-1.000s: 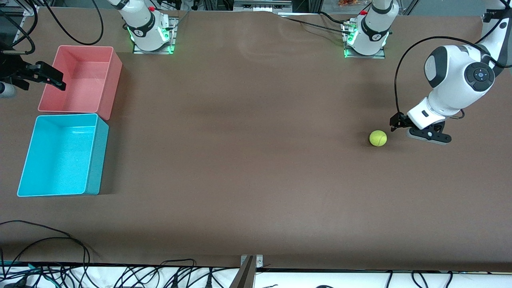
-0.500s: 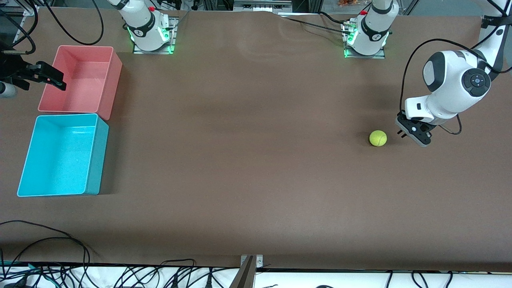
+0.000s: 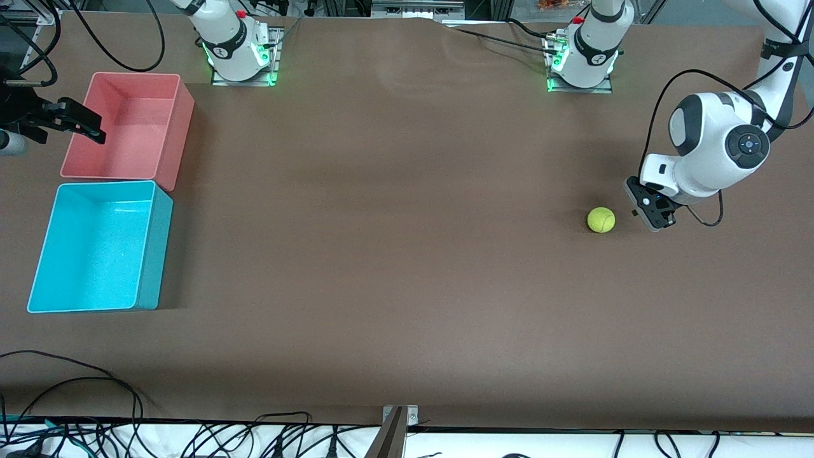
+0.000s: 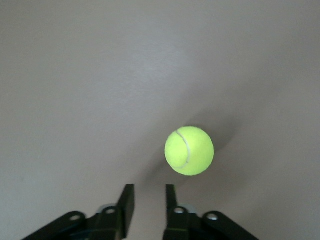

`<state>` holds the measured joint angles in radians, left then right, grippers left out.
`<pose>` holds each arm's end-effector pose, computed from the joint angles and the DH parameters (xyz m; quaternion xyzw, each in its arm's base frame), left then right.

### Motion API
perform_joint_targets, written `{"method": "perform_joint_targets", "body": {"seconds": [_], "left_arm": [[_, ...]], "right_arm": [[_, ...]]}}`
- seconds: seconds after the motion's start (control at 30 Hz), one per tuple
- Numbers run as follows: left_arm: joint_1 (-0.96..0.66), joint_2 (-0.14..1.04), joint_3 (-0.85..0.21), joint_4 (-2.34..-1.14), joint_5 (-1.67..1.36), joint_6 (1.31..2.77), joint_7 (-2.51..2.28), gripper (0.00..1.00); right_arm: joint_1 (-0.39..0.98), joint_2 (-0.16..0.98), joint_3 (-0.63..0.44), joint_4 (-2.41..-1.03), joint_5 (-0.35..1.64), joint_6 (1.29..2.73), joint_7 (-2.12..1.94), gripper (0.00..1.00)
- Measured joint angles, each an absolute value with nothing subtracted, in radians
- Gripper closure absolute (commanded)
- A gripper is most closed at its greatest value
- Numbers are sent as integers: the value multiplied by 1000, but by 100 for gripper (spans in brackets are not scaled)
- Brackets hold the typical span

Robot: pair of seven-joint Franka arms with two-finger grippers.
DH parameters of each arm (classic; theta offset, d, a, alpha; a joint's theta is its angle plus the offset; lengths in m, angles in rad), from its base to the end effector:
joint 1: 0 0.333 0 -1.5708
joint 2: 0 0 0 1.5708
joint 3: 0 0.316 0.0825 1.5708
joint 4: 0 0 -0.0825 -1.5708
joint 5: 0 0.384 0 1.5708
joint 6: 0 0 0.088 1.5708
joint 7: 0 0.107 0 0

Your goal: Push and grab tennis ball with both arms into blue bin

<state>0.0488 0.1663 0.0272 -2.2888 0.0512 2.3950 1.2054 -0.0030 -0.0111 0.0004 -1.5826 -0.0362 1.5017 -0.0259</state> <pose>0.5208 0.0401 0.2742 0.8337 -0.5511 -0.0355 0.0027 0.5434 -0.0055 0.6193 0.9992 0.0110 -0.0351 0.0176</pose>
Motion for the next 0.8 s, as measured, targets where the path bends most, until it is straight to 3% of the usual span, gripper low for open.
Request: {"method": "perform_joint_targets", "body": {"seconds": [0.37, 0.8], "left_arm": [[68, 252, 27, -2291, 59, 2532, 1420, 100], [80, 305, 26, -2291, 59, 2590, 1512, 100]], "right_arm": [[-3, -11, 0, -1582, -36, 1502, -26, 0], [-3, -11, 0, -1582, -36, 1502, -26, 0]]}}
